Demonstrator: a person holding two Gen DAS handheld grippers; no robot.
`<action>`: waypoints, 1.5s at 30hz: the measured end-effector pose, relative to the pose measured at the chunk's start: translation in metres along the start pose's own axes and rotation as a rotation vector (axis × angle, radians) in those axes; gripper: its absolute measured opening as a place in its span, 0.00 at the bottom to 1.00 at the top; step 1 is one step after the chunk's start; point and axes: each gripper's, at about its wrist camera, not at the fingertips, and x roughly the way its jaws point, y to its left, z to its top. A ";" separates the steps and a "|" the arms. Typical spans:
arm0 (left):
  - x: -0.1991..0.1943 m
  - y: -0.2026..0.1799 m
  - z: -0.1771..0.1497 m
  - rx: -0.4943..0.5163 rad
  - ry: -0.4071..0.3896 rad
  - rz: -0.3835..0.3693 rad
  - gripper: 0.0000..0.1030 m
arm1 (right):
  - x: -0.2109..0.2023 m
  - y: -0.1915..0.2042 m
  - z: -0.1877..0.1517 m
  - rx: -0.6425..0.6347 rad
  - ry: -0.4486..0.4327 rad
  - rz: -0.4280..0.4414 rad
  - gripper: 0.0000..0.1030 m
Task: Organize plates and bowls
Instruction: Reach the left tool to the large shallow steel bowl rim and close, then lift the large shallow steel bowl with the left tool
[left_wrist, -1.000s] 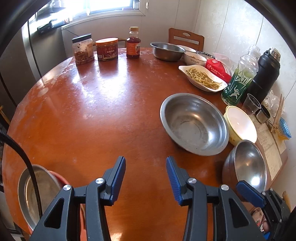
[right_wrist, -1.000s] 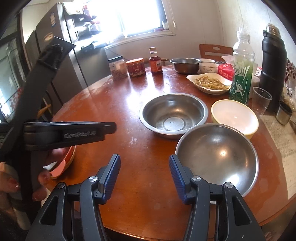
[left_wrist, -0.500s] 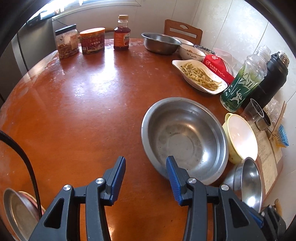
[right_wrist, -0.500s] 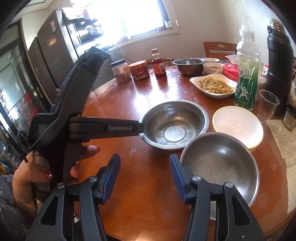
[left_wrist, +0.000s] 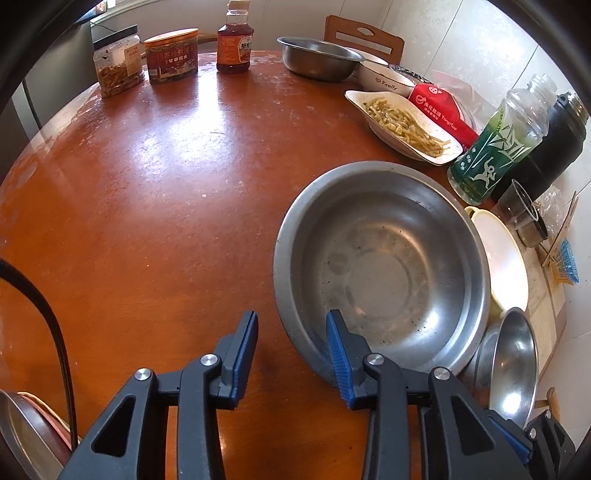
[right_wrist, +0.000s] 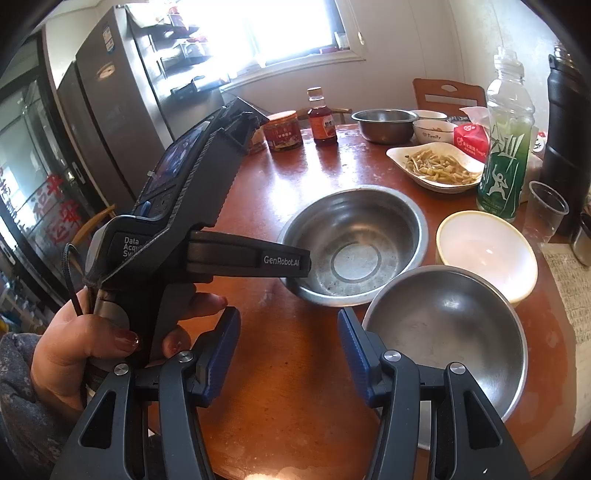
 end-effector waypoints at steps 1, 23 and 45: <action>-0.001 0.001 0.000 -0.001 0.001 0.001 0.38 | 0.000 0.001 0.000 -0.002 0.001 -0.001 0.55; -0.020 0.007 -0.024 0.018 -0.006 0.025 0.38 | 0.064 -0.036 0.076 -0.181 0.082 -0.253 0.55; -0.059 0.031 -0.042 -0.047 -0.060 0.002 0.38 | 0.064 -0.015 0.069 -0.134 0.187 -0.090 0.38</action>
